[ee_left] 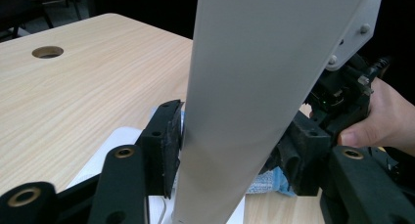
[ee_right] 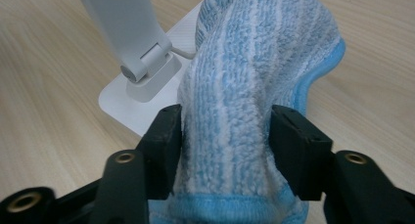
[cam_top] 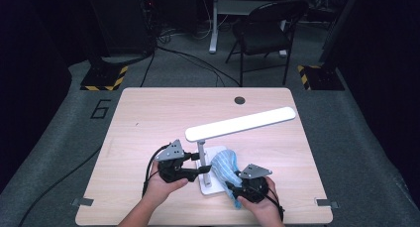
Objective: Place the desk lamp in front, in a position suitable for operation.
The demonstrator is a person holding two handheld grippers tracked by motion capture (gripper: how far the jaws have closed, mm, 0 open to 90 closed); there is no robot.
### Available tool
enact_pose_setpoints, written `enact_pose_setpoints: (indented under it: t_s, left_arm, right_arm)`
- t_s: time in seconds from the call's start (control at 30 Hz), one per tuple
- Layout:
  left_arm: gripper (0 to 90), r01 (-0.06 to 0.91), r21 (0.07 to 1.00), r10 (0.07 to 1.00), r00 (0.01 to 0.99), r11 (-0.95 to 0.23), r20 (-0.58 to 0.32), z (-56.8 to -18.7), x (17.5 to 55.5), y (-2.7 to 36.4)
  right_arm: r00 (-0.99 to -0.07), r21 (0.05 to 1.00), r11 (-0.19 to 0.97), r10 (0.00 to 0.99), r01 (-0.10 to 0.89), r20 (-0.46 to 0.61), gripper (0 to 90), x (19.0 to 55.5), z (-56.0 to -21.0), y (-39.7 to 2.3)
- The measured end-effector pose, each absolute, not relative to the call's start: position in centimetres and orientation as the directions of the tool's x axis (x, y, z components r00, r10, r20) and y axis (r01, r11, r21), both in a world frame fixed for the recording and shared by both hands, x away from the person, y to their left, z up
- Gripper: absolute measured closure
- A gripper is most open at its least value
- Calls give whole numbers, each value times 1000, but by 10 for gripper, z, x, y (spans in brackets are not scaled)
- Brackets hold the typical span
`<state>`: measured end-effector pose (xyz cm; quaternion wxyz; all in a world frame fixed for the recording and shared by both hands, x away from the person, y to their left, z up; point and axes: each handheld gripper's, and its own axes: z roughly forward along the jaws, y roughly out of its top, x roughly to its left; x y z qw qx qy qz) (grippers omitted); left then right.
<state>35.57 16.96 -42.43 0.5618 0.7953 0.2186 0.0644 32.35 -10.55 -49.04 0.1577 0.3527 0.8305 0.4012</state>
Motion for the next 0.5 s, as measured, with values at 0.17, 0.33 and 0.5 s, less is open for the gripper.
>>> enact_pose_setpoints:
  t_s: [0.17,0.33,0.5]
  left_arm:
    - [497,274,919,423,896,-283,-136,-423,355,169]
    - [502,255,917,405,907,-306,-117,-422,356,171]
    - [502,253,917,391,912,-307,-121,-422,356,173]
  right_arm:
    - [-712,760,428,699,489,64,620,323,-488,-107]
    - [-753,759,444,652,477,91,645,319,-483,-97]
    - [-764,742,489,644,458,48,644,319,-488,-85]
